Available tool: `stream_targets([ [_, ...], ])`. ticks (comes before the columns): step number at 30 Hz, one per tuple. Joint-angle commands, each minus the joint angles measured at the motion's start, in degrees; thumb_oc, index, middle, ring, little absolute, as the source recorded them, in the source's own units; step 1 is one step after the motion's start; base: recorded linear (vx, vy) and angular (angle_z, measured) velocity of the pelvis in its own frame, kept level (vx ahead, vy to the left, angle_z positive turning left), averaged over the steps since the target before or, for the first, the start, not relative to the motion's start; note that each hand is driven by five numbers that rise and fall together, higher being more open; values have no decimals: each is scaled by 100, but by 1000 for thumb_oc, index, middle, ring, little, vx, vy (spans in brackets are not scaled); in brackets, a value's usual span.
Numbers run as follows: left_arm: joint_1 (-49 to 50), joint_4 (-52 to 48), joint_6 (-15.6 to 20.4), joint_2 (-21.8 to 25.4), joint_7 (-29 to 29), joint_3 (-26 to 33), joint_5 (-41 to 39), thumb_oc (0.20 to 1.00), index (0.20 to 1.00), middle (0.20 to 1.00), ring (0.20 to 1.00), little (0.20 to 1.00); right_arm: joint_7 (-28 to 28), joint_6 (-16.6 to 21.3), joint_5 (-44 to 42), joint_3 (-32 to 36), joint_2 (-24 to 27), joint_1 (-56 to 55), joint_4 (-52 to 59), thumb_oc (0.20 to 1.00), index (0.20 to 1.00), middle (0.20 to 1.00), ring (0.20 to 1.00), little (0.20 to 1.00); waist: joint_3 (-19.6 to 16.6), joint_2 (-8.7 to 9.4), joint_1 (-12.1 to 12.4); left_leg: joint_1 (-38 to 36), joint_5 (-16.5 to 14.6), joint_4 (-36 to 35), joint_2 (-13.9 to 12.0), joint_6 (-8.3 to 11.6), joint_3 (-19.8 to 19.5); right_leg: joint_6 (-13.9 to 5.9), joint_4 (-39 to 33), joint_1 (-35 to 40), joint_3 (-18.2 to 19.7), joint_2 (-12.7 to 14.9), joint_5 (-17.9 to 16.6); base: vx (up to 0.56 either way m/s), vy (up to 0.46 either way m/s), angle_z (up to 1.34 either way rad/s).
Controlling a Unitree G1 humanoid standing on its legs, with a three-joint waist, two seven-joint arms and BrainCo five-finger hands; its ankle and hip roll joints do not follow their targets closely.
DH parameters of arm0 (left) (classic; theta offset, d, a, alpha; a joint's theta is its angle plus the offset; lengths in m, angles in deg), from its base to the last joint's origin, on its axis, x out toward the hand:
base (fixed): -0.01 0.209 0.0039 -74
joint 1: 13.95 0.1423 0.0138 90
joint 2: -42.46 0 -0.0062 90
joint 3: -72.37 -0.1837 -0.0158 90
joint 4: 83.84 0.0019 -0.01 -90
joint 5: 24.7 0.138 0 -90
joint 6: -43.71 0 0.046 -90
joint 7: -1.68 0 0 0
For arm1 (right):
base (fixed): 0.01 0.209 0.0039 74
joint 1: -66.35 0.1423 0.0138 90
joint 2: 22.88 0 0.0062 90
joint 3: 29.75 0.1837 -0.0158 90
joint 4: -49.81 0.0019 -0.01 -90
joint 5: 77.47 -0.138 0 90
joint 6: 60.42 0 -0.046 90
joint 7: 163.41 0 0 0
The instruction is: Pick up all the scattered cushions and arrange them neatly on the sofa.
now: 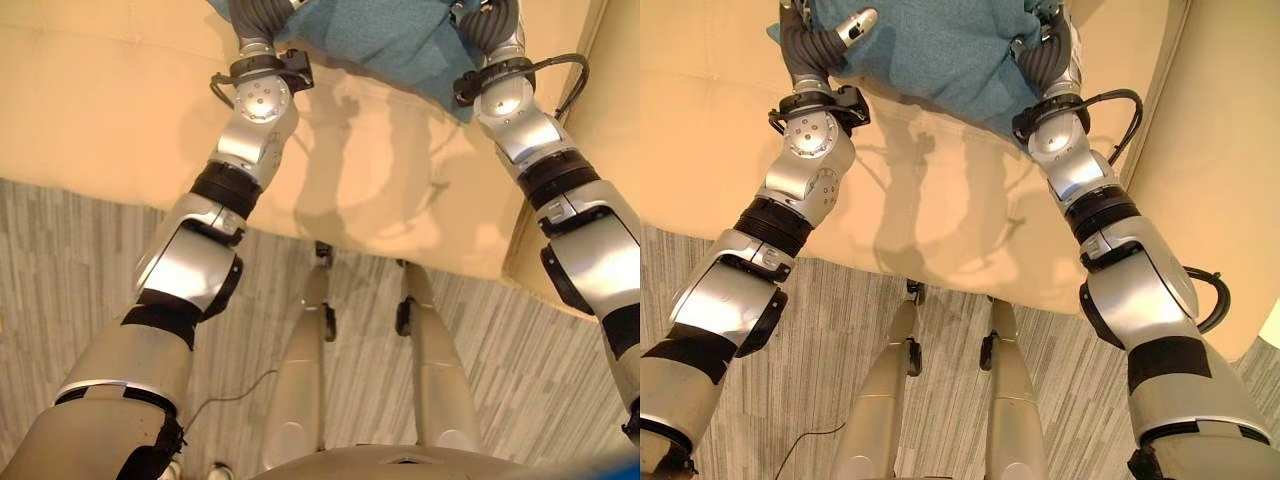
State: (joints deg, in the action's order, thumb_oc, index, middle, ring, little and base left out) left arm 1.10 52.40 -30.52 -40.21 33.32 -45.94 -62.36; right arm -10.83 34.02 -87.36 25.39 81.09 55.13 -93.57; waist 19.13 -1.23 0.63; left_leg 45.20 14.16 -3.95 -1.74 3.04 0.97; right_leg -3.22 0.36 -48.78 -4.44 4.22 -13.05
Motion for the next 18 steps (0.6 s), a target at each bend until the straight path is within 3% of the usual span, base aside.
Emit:
stream_targets([
  [1,-1064,-16,351,-219,-337,-350,76,1000,1000,1000,1000,1000,-286,270,-55,-82,294,1276,-68,200,200,200,200,200,3,91,-209,-249,-149,-105,287,225,-215,-576,-452,337,-15,-15,-96,0,0,0],
  [18,-1023,-258,409,-162,-493,-535,-140,1000,1000,1000,1000,1000,-214,240,-48,-726,1002,1836,-9,200,200,200,200,200,-14,212,-290,-549,-221,-105,274,243,-160,-585,-467,632,-56,-7,-93,0,0,0],
])
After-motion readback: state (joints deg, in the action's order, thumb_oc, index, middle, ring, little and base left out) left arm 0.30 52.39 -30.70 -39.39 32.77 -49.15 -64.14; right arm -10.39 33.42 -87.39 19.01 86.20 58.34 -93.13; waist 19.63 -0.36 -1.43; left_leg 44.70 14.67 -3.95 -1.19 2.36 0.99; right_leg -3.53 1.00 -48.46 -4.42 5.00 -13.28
